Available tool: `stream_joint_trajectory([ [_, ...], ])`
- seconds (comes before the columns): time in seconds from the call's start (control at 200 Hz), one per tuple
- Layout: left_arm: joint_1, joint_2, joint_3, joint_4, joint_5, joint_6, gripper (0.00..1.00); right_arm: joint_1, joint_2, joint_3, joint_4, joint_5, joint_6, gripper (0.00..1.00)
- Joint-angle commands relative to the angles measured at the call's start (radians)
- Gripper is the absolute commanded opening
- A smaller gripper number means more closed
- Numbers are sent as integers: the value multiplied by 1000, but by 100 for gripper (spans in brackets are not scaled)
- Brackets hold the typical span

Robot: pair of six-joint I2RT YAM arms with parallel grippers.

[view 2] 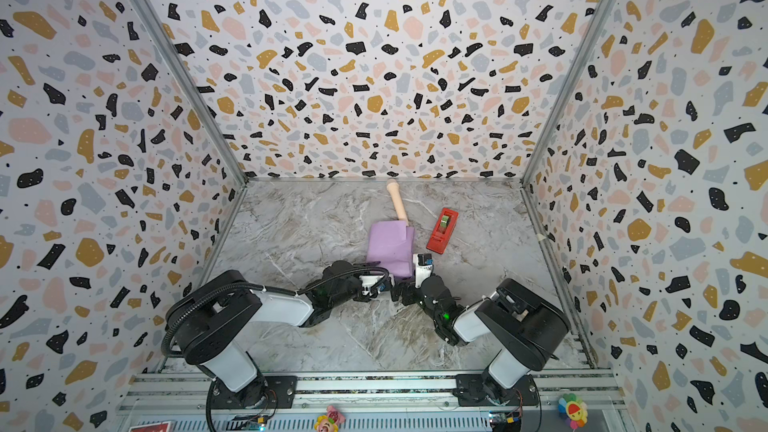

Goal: Wrap the gift box in paper
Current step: 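Release the paper and move the right gripper to the red tape dispenser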

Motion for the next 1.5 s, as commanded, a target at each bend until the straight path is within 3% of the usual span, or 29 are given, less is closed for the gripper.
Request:
stream_joint_trajectory([
  [0.0, 6, 22, 8, -41, -2, -11, 60, -26, -96, -44, -97, -7, -12, 99],
  [0.22, 10, 21, 8, -45, -1, -8, 59, -145, -322, -71, -347, -49, -92, 99],
  [0.461, 11, 19, 9, -52, -2, -4, 58, -428, -472, 121, -740, -281, -73, 93],
  [0.636, 11, 21, 11, -53, -6, -4, 58, -618, -365, 297, -889, -463, -10, 93],
  [0.796, 11, 18, 7, -55, -8, -5, 58, -720, -203, 410, -867, -587, 95, 85],
  [1.131, 11, 14, 9, -58, -7, -8, 58, -727, 134, 658, -855, -751, 109, 65],
  [1.497, 11, 20, 15, -59, -7, -10, 58, -721, 291, 747, -846, -810, 131, 51],
])
